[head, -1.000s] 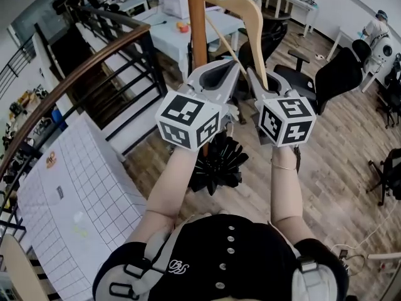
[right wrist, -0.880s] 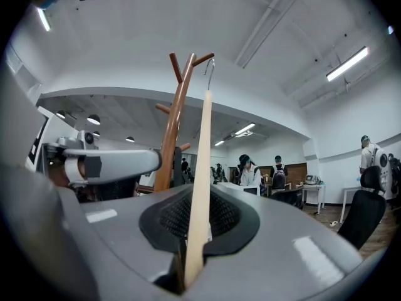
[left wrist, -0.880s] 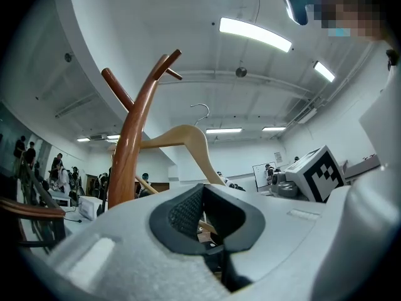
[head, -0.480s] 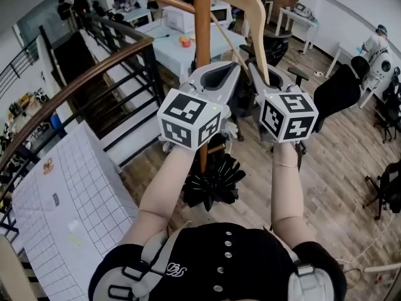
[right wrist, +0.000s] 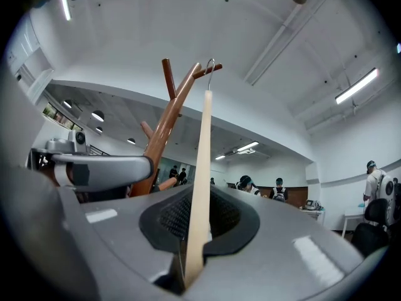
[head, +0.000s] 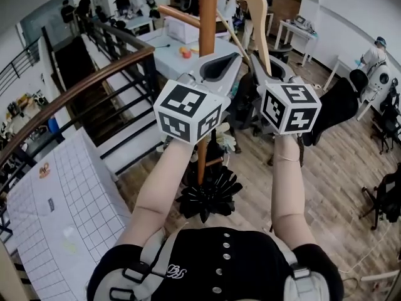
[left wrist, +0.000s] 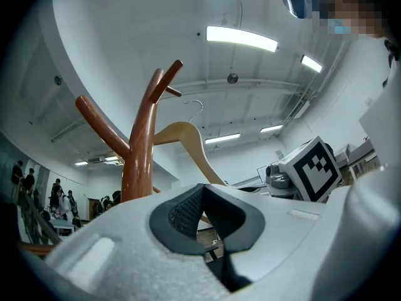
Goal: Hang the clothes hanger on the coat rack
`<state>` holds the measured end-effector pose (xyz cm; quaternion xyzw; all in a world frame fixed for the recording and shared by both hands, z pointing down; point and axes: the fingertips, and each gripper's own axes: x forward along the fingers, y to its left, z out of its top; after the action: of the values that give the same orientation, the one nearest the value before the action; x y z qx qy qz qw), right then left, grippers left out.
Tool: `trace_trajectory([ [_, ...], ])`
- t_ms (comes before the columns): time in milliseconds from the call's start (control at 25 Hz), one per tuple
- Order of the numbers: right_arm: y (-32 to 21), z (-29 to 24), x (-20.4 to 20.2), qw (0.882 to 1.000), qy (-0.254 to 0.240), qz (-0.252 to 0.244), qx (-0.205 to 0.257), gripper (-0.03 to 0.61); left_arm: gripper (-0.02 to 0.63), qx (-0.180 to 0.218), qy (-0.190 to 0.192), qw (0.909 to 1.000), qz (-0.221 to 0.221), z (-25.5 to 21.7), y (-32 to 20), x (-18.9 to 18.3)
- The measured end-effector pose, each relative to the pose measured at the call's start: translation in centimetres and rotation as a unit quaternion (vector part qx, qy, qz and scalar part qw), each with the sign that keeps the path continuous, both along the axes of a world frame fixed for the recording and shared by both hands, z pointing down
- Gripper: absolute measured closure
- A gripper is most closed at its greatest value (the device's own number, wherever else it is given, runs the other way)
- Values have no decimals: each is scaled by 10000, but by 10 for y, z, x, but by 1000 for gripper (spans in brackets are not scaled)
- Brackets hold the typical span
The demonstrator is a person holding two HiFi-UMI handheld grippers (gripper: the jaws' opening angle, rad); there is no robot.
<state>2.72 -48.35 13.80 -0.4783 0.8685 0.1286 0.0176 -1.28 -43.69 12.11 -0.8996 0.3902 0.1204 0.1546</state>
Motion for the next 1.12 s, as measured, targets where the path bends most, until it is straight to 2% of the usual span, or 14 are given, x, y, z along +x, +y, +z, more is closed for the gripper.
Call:
trace_trajectory([
  [320,-6,-32,-9,9996,123,-51,248,557,615,408,-18,9991,-75,-35,6,-5],
  [680,-10,-67,-11,9988,134,-77,466,557,615,688,1,9976,-94,-61,12,-4],
  [1120,-21,-96,-13,9981,213,-37,577,557,615,844,95,9963,-103,-76,14,0],
])
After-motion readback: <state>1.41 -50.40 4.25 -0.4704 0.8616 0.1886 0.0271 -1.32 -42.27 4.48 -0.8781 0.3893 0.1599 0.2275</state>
